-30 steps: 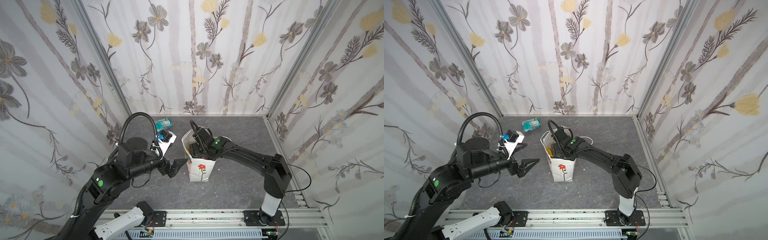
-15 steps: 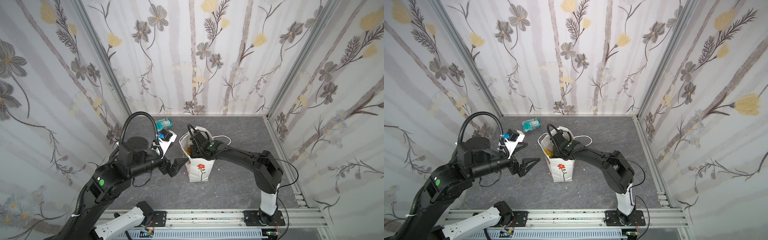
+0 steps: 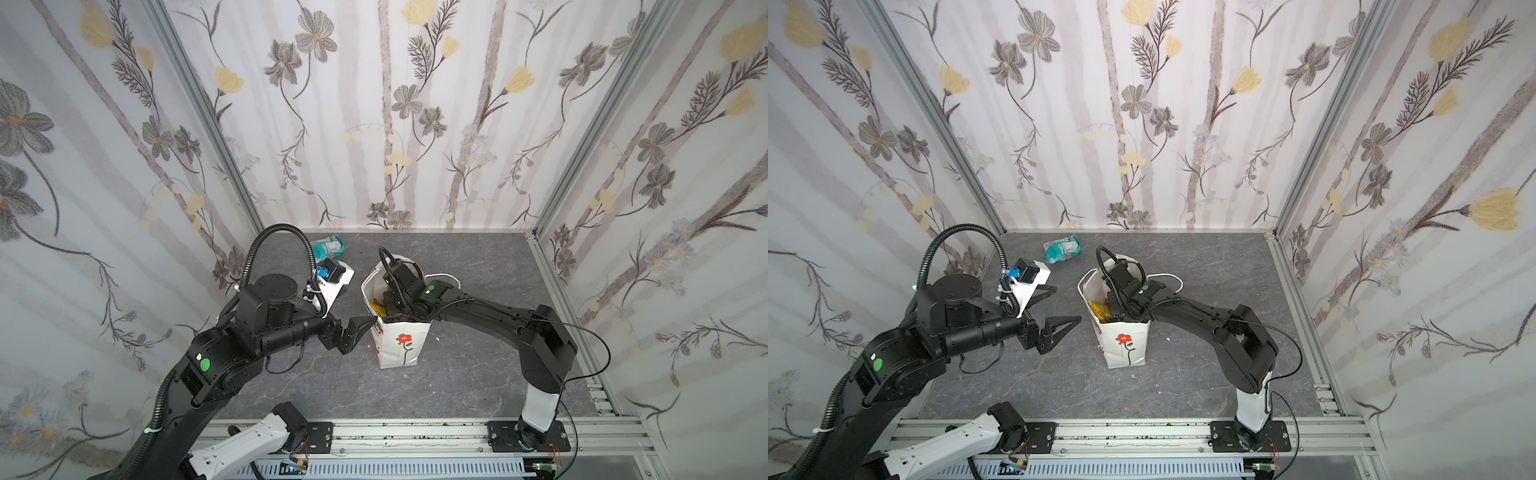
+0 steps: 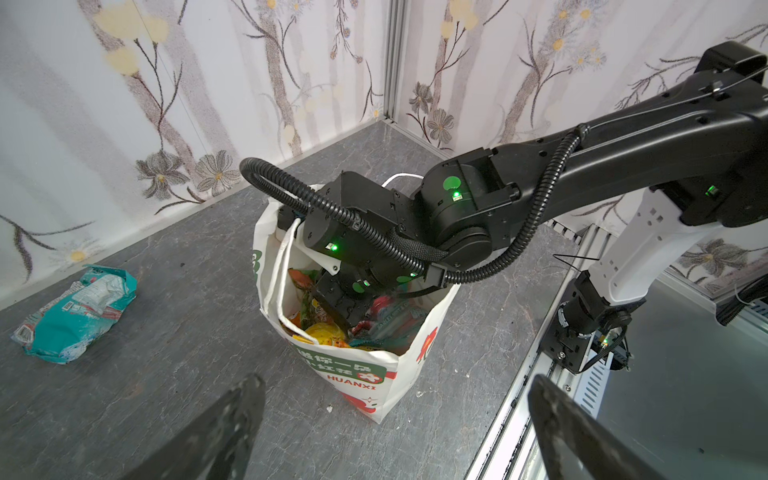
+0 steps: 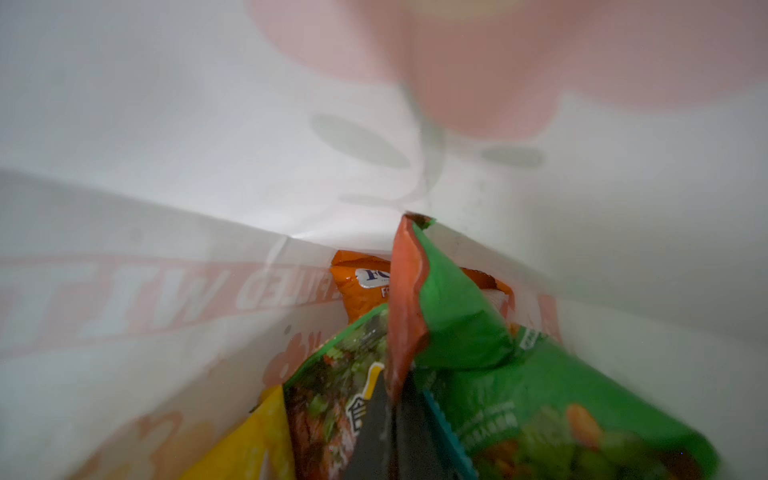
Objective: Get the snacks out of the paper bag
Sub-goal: 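Lower the right gripper into the bag and grasp the green snack packet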
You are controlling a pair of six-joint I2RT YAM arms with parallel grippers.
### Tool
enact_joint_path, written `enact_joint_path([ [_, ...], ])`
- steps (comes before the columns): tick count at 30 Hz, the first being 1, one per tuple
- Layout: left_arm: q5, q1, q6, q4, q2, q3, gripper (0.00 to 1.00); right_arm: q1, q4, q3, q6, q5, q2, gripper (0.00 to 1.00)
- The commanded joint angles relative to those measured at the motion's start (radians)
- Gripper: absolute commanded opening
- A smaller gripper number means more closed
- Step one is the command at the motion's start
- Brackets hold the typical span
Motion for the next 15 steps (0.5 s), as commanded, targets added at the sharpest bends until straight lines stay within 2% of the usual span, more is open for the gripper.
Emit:
enact_joint_path([
  [1,-0.003,0.000,-0.004,0.027,-0.003,-0.003,1.00,0.001,0.013,0.002,-0.002,0.014,-0.035,0.00],
  [15,-0.007,-0.001,-0.012,0.034,-0.003,-0.005,1.00,0.001,0.002,0.019,-0.017,0.036,-0.133,0.00],
])
